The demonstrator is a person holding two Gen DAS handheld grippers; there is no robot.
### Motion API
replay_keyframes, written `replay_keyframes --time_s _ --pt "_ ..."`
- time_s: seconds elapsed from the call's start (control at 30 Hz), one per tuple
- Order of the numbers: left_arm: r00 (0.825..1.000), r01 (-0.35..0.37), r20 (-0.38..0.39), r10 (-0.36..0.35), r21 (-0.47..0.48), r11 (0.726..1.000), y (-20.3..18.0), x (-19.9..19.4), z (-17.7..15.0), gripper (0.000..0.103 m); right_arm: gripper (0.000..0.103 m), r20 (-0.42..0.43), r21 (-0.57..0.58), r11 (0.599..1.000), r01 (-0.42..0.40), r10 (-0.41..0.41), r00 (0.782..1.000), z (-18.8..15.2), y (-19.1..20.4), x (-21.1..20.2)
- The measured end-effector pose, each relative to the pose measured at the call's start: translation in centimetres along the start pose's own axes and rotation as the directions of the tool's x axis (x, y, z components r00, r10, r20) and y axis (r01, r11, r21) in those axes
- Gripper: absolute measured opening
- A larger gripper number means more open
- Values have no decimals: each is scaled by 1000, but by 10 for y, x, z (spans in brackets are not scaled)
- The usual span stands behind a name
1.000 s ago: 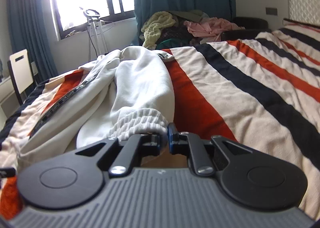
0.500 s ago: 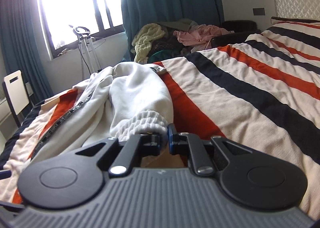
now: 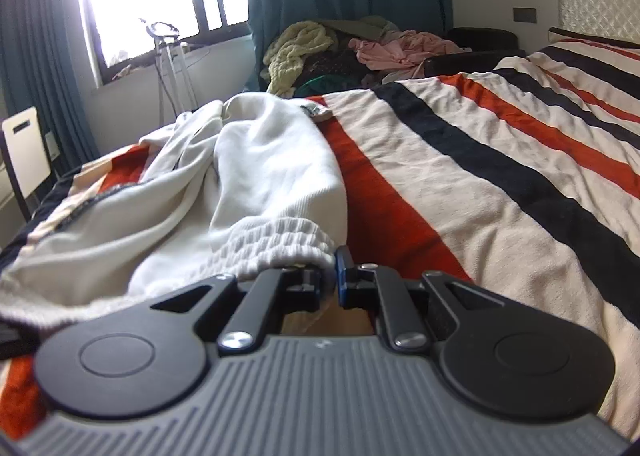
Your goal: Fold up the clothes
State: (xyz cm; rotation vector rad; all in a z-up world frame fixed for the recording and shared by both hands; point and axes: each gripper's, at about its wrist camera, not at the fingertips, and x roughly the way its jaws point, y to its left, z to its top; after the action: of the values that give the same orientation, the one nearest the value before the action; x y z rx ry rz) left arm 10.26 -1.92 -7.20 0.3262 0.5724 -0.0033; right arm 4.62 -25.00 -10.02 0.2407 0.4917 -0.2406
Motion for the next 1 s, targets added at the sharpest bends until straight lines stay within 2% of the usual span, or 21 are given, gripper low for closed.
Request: replay_keyframes --time_s 0.1,0.23,0.33,0.47,0.53,0.6,0.63,0.7,0.77,0.87,0.93,1.0 --pt "1000 -3 -2 3 -127 992 25 2 7 80 12 -35 -38 999 -11 10 999 -2 5 3" --pt "998 -34 -65 18 -254 967 59 18 6 81 17 -79 -93 993 -73 66 995 -7 15 4" --pt "991 -66 -127 32 -280 958 75 35 0 81 23 -106 -135 982 -130 116 988 -10 25 2" --pt "973 -54 -229 -25 -331 942 89 55 -14 83 33 -172 -141 975 -172 147 974 -15 29 4" --pt "970 -37 -240 -50 -344 938 91 53 -15 83 46 -196 -73 977 -199 182 964 -13 20 0" --pt "971 -27 -234 -52 -319 947 89 47 -12 83 67 -207 26 971 -239 239 949 -12 8 -6" --pt "971 -21 -232 -53 -309 951 88 43 -11 83 69 -198 88 959 -268 281 939 -12 1 -10" --pt "970 3 -232 -78 -307 952 85 33 -9 83 72 -157 258 899 -354 401 903 -12 -17 -13" --pt "968 31 -230 -103 -298 954 82 21 -9 84 73 -91 390 827 -405 473 876 -9 -30 -13" --pt "969 64 -214 -126 -278 959 80 0 -10 85 74 -6 430 813 -392 436 900 -3 -34 -9" --pt "970 90 -194 -149 -284 955 81 -12 -9 87 74 6 396 854 -337 364 931 1 -30 -2" --pt "968 127 -172 -184 -300 946 81 -21 -7 89 73 -21 352 894 -276 303 953 5 -25 12"
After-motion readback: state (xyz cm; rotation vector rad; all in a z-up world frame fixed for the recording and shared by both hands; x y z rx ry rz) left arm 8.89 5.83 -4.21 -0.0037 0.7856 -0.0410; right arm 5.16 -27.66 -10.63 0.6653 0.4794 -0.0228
